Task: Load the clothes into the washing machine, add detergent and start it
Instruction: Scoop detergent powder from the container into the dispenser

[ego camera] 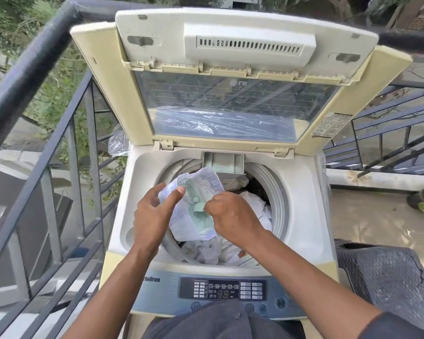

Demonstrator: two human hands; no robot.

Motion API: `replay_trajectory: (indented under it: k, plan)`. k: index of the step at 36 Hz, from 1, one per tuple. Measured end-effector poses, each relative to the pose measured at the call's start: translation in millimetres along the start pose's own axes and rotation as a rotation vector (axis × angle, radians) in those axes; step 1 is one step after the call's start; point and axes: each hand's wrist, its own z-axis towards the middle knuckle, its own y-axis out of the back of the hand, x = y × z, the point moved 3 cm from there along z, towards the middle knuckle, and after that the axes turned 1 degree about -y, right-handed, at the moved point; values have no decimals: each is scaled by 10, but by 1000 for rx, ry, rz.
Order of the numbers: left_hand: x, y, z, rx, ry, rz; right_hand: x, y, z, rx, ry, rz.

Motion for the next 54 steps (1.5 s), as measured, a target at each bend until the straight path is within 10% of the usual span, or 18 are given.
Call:
replay_trajectory:
  k: [32, 54]
  plan:
    - [-231, -80, -269, -73, -131, 172, -31, -38, -139, 6, -619, 795]
    - [207, -69, 119, -125, 106, -77, -683, 352, -109, -403, -829, 1378]
